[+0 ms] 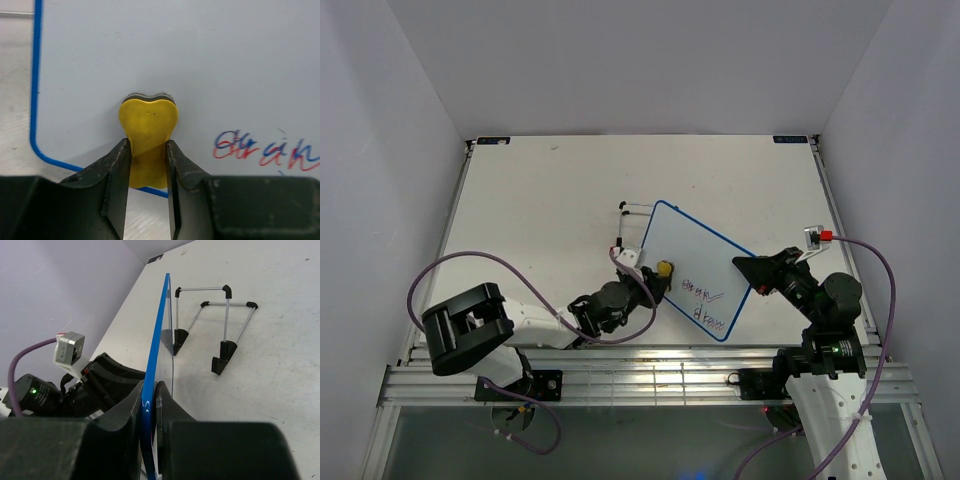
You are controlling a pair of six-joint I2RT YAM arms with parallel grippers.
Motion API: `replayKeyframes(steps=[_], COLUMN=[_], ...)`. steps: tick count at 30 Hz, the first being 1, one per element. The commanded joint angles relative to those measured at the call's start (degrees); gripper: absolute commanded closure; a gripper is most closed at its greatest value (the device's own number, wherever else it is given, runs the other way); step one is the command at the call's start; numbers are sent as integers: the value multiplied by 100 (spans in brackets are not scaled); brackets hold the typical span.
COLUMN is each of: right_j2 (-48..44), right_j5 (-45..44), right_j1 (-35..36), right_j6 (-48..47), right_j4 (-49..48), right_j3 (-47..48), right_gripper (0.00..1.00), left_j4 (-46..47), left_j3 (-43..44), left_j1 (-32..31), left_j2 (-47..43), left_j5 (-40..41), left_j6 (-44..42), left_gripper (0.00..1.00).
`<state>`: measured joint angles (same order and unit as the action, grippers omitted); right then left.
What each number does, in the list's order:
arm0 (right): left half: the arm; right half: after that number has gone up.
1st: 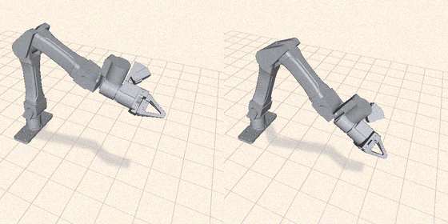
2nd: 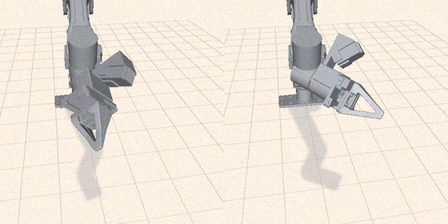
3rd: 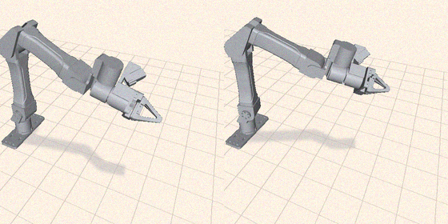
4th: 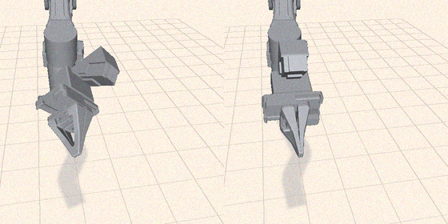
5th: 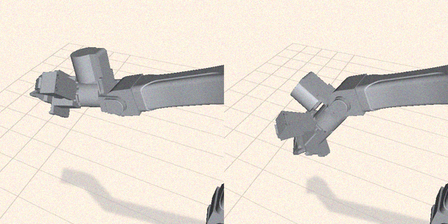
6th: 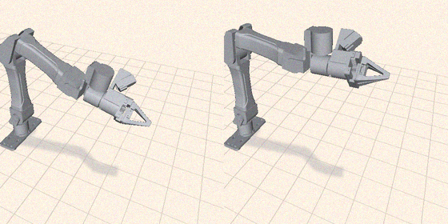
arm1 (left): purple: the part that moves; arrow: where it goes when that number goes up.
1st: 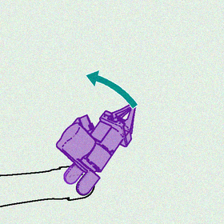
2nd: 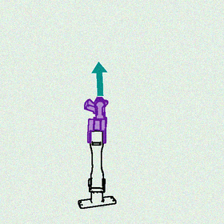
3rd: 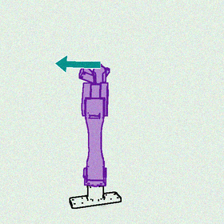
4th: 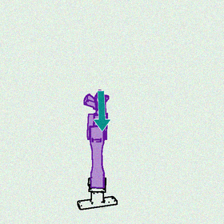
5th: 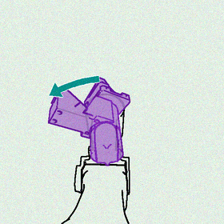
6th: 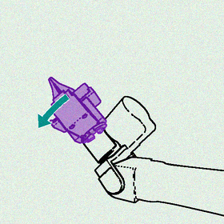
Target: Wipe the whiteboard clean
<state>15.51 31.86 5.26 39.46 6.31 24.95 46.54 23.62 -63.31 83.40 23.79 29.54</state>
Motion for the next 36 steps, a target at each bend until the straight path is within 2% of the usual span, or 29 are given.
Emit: replayKeyframes(steps=[1, 6, 10, 23, 27, 33, 36], right_j2=[-83, -118, -136, -39, 136, 181, 277], right_j5=[901, 761, 708, 760, 1015, 578, 584], right_j1=[134, 134, 134, 134, 134, 134, 142], right_j6=[1055, 1055, 993, -280, -781, -1063, -1186], right_j4=[-842, -728, -710, -429, -174, 300, 397], right_j3=[186, 107, -7, -508, -447, -456, -482], right_gripper=[92, 92, 92, 92, 92, 92, 92], left_j4=[-137, -295, -392, -699, -752, -752, -787], left_j3=[633, 1285, 1611, 1313, 962, 460, 451], left_j1=[-559, -1217, -1491, -1456, -1176, -692, -674], left_j2=[299, 809, 1126, 916, 626, 230, 221], left_j5=[-33, 231, 415, 785, 733, 706, 741], left_j6=[17, -133, -221, -80, -54, -97, -238], left_gripper=[100, 100, 100, 100, 100, 100, 100])
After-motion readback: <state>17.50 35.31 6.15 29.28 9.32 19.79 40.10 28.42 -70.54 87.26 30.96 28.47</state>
